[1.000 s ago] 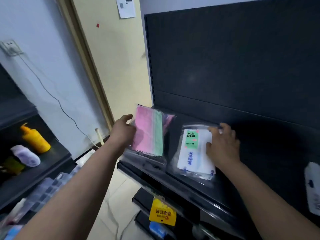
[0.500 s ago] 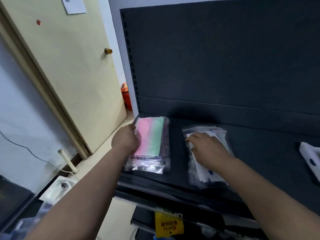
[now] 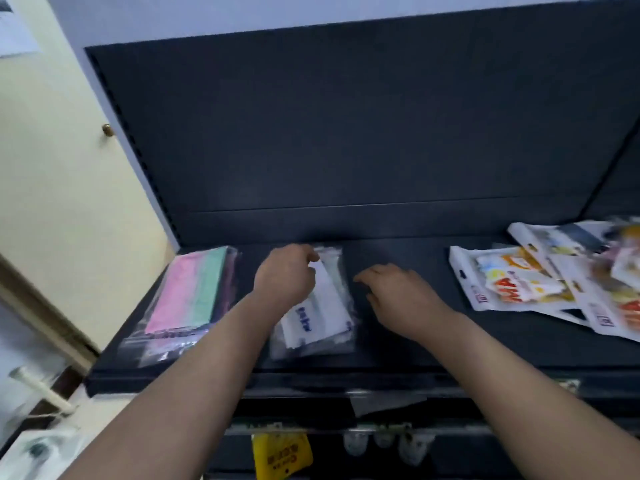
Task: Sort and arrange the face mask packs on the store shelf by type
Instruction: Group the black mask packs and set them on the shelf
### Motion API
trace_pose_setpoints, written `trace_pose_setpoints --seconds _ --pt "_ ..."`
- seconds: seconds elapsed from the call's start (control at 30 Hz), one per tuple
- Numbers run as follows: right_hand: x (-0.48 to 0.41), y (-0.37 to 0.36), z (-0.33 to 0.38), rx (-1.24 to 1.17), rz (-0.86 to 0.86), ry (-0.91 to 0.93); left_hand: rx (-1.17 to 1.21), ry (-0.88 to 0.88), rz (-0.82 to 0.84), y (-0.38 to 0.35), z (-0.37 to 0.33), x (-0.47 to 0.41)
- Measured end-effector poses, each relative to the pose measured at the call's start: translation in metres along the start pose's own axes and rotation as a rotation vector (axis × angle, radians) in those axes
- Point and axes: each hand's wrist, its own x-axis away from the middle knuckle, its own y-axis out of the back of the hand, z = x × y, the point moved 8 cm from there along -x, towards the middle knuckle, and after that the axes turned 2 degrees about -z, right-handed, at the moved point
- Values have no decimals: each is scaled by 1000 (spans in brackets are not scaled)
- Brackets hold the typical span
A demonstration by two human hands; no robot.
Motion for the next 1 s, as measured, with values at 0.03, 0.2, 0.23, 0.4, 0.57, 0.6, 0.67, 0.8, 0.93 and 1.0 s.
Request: trace_pose_setpoints --seconds 0.03,0.2,0.23,0.4,0.57,0.6,0.67,0.8,0.93,1.0 --pt "12 4 -16 4 -5 -20 9 -24 22 -10 -21 2" --pt "90 33 -119 24 -36 -166 41 -181 75 -56 -150 16" --pt "107 40 -141 35 -41 -204 48 -212 87 -66 -178 19" --pt "191 72 -239 79 -92 -372 114 -304 137 -108 -301 33" --pt "269 102 -320 137 -144 -551 181 -364 139 -142 -397 45" --pt "283 107 -333 149 -146 -583 197 -371 155 -148 -413 46" --pt "307 115 -358 157 -157 -645 225 -405 173 -157 -444 48" --pt "337 123 -397 148 -197 -744 277 -480 172 -168 -494 41" --pt "338 123 -430 160 -193 -782 263 -514 195 -183 -528 22" --pt "332 122 -449 169 -179 -791 250 -541 197 -190 -543 6"
